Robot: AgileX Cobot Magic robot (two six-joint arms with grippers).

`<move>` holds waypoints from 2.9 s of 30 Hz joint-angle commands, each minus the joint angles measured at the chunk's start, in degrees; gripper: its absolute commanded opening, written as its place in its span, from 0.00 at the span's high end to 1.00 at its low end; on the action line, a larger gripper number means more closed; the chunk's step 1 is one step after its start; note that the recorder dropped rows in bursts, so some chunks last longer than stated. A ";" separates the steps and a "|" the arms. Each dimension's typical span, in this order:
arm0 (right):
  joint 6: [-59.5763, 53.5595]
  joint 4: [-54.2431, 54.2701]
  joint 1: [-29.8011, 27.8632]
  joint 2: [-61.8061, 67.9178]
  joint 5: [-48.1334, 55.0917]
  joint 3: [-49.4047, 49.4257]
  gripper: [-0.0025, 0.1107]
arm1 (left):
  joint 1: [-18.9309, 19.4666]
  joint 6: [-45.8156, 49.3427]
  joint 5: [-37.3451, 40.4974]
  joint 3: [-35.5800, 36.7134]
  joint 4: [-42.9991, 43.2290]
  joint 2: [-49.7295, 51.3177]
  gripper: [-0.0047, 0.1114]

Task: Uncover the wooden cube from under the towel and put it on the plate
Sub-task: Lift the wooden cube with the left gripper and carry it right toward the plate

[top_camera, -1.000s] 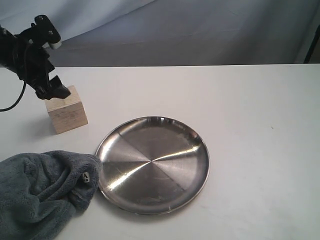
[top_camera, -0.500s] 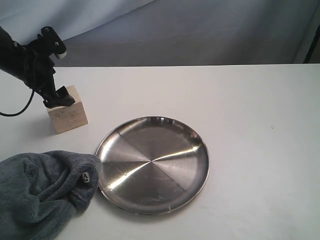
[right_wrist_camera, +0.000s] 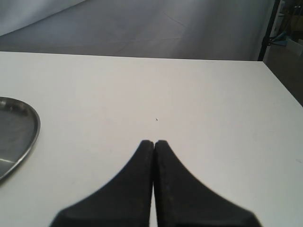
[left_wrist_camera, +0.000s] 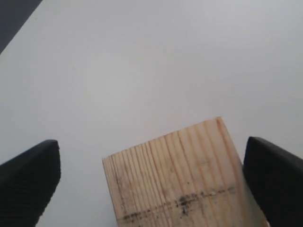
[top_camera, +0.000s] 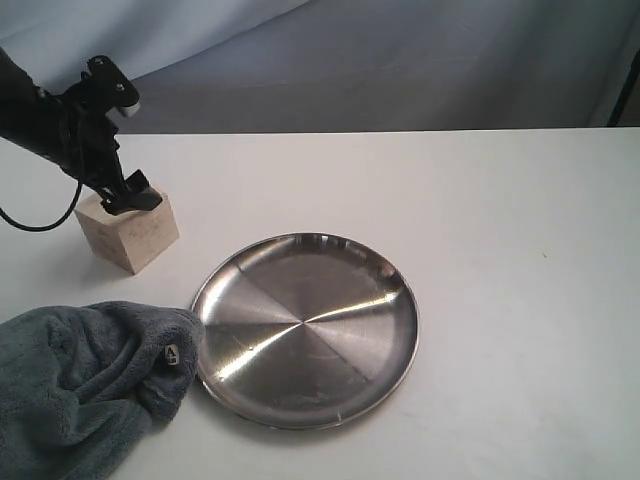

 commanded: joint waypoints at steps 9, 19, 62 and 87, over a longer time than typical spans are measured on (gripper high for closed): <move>-0.16 0.04 0.00 -0.19 -0.49 0.15 0.98 | 0.11 -15.27 1.30 0.46 0.38 -3.27 0.06; -0.16 0.04 0.00 -0.19 -0.49 0.15 0.98 | 0.11 -22.13 5.99 0.46 0.52 -1.97 0.06; -0.16 0.04 0.00 -0.19 -0.49 0.15 0.98 | 0.11 -21.86 2.96 0.46 1.73 2.55 0.96; -0.16 0.04 0.00 -0.19 -0.49 0.15 0.98 | -18.38 -18.47 6.02 0.46 -1.96 -8.22 0.96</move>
